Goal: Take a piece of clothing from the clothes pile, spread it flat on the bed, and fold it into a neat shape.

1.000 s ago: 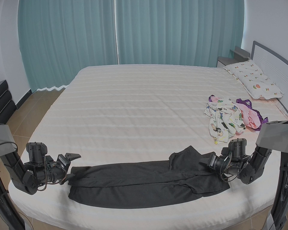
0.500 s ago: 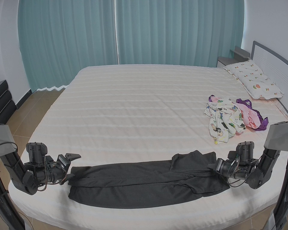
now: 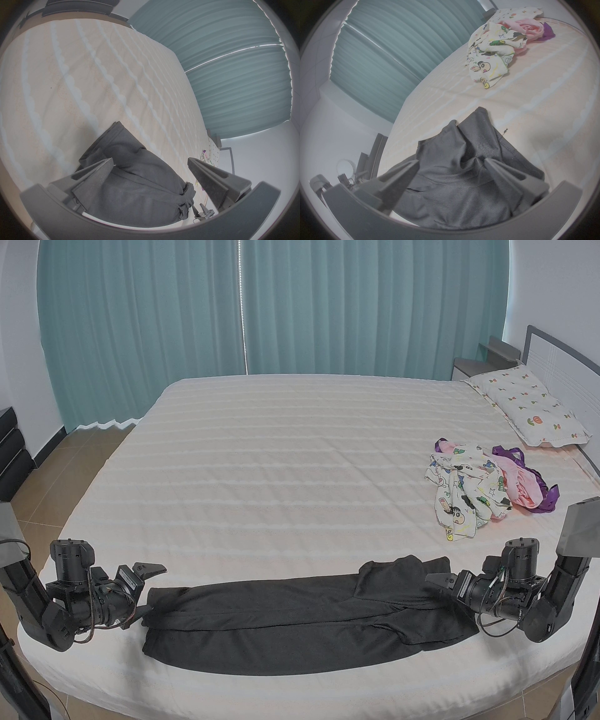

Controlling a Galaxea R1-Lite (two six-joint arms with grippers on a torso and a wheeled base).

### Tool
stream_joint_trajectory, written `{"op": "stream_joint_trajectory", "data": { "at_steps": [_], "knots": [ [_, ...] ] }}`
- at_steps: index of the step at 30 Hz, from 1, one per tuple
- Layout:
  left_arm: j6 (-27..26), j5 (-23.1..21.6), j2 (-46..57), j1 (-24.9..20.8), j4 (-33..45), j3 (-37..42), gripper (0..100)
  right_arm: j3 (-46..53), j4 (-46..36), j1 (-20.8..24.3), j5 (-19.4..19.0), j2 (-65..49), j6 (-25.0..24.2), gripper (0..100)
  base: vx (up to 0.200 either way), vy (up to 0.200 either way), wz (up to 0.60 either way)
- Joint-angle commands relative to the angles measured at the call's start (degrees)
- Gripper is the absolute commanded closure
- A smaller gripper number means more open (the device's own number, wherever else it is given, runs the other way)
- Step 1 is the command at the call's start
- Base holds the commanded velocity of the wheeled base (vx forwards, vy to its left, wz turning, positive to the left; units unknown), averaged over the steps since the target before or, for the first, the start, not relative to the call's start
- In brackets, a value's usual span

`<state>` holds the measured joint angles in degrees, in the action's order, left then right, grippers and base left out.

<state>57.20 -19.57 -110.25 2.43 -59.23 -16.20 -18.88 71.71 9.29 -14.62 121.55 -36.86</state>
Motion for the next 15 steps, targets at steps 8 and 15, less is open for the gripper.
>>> {"op": "stream_joint_trajectory", "data": {
  "at_steps": [8,15],
  "knots": [
    [-1.21,8.32,2.59,-6.73,0.35,4.60,0,5.88,0.28,2.40,5.92,-8.17,-15.69,0,0.000,0.000,0.00],
    [-4.29,16.67,-2.34,-10.25,1.75,3.63,0,6.58,0.28,3.98,7.50,-8.00,-16.66,0,0.000,0.000,0.00]
  ]
}}
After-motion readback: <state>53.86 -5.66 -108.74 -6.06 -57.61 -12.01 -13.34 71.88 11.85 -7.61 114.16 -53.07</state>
